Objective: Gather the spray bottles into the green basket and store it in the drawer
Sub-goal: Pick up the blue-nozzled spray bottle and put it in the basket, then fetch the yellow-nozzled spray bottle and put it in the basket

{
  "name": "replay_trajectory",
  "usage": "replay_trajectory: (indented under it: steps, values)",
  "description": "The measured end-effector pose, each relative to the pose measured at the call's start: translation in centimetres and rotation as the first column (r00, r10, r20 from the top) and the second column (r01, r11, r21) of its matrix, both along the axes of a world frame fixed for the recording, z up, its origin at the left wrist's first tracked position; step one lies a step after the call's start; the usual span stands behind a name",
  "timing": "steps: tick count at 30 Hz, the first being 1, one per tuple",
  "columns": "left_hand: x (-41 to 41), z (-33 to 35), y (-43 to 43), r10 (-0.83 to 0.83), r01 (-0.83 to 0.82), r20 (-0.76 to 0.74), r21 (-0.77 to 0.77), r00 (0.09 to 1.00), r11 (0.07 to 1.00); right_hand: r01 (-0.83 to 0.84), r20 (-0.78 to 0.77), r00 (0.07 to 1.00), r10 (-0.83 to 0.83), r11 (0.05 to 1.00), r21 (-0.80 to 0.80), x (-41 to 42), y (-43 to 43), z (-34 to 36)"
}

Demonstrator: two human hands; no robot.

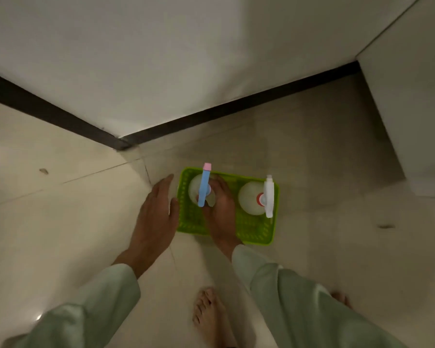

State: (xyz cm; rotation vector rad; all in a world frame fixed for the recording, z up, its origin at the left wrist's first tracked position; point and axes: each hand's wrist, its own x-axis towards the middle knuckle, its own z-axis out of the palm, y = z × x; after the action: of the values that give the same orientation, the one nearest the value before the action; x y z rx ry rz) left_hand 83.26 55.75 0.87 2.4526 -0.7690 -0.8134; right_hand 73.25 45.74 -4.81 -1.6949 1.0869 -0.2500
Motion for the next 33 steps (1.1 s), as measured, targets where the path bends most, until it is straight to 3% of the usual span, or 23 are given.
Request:
replay_trajectory:
  steps: [5,11,17,26,33]
  values:
    - [-0.6,3.3,-0.7,0.002,-0.001,0.002,-0.041,1.0,0.999,-0.056,-0.041,0.998,0.056,0.998,-0.001,-2.1,-0.5,3.9]
    - [-2.8,12.9,-2.3,-0.019,0.021,0.04,-0.067,0.999,0.998,-0.038,0.002,0.999,0.038,0.999,0.036,-6.2,-0.4,15.0]
    - [-8.5,23.8,-6.9,-0.112,0.114,0.019,-0.126,0.994,0.986,0.13,0.043,0.991,-0.127,0.988,-0.08,-12.9,-5.3,27.6]
    - [-26.7,43.6,-22.3,-0.391,0.392,0.056,-0.255,0.919,0.884,0.426,0.087,0.904,-0.418,0.872,-0.24,-34.3,-19.0,48.3]
    - [-42.5,54.6,-34.9,-0.572,0.582,0.136,-0.318,0.809,0.748,0.596,0.092,0.796,-0.598,0.747,-0.294,-52.7,-27.7,58.8]
